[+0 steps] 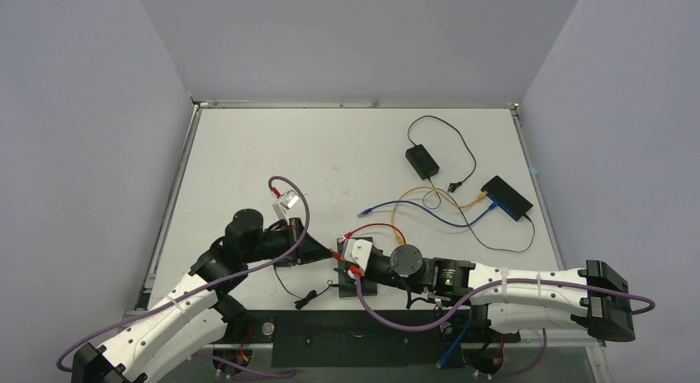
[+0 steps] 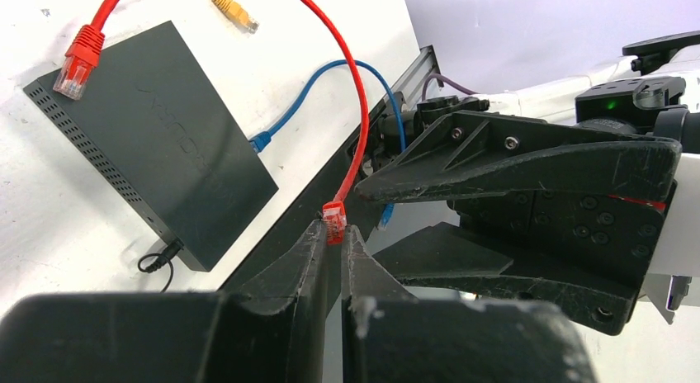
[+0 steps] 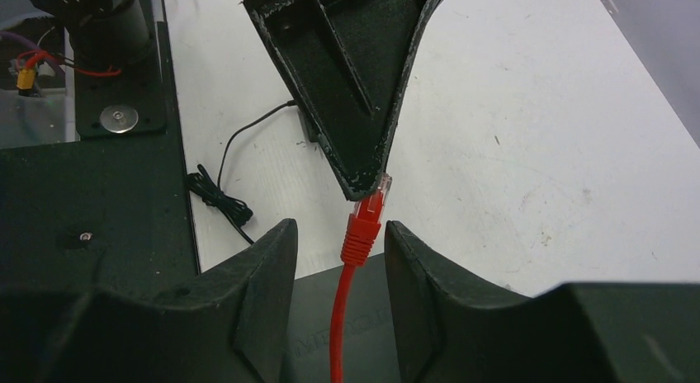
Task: Insert the plug into the switch port
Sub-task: Pick up the connector from the center of the board.
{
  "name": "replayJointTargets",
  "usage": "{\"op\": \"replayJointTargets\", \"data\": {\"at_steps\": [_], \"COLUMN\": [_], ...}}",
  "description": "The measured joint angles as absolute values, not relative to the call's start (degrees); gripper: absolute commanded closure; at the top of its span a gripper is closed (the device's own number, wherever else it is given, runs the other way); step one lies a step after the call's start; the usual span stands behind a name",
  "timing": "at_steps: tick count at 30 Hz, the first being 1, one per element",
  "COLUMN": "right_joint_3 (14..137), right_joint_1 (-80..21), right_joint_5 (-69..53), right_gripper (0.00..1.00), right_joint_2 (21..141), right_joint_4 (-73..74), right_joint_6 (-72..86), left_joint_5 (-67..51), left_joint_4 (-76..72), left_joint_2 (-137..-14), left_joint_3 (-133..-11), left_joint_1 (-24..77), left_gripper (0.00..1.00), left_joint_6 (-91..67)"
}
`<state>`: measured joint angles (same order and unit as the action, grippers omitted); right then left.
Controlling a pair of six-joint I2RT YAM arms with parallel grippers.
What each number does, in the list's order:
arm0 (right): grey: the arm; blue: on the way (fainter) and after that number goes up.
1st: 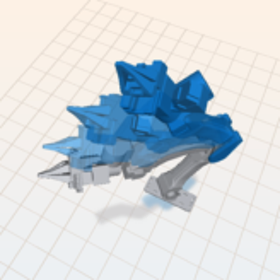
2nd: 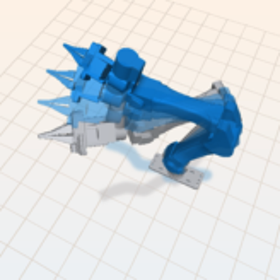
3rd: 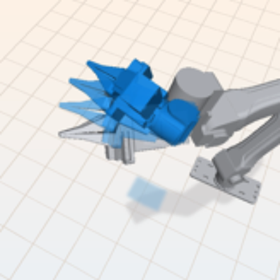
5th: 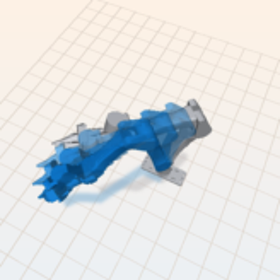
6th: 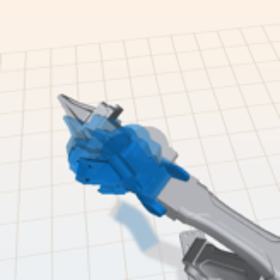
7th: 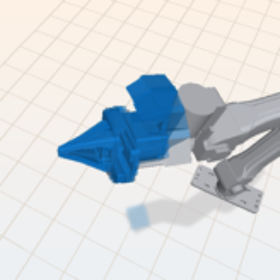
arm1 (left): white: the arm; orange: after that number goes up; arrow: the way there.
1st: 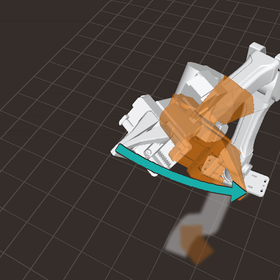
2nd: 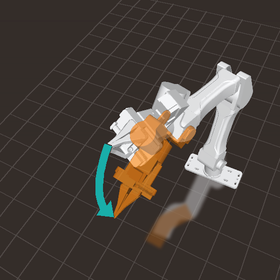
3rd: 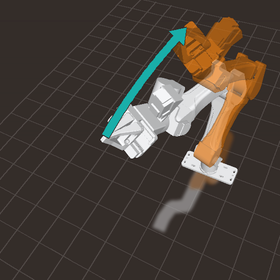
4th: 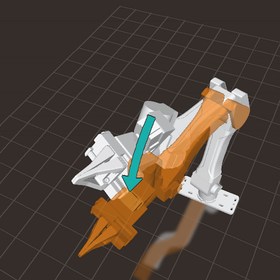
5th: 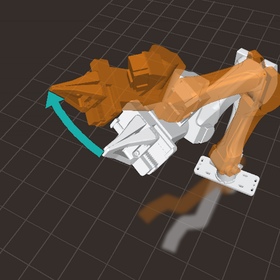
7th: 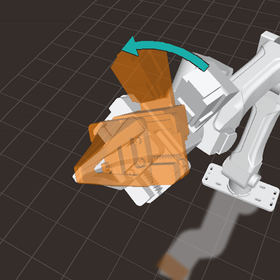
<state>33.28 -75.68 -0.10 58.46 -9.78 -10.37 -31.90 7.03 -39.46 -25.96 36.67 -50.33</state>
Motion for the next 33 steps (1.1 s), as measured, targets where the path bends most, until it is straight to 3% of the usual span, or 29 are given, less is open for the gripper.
{"op": "replayJointTargets", "data": {"at_steps": [16,28,31,33], "right_joint_3": [30.8,30.1,30.0,30.0], "right_joint_1": [-75.4,-75.4,-75.4,-75.4], "right_joint_5": [4.4,4.6,4.7,4.7], "right_gripper": [0.66,0.87,0.98,1.00], "right_joint_2": [59.3,60.6,60.6,60.6], "right_joint_4": [-13.7,-15.6,-15.7,-15.8], "right_joint_6": [-7.2,-5.3,-5.2,-5.2], "left_joint_5": [-32.9,-32.8,-32.8,-32.8], "left_joint_4": [7.0,7.0,7.0,7.0], "left_joint_2": [-38.5,-38.1,-38.0,-37.9], "left_joint_3": [-26.0,-26.0,-26.0,-26.0], "left_joint_1": [36.6,36.6,36.6,36.6], "left_gripper": [1.00,1.00,1.00,1.00], "left_joint_6": [-50.0,-49.6,-49.5,-49.3]}}
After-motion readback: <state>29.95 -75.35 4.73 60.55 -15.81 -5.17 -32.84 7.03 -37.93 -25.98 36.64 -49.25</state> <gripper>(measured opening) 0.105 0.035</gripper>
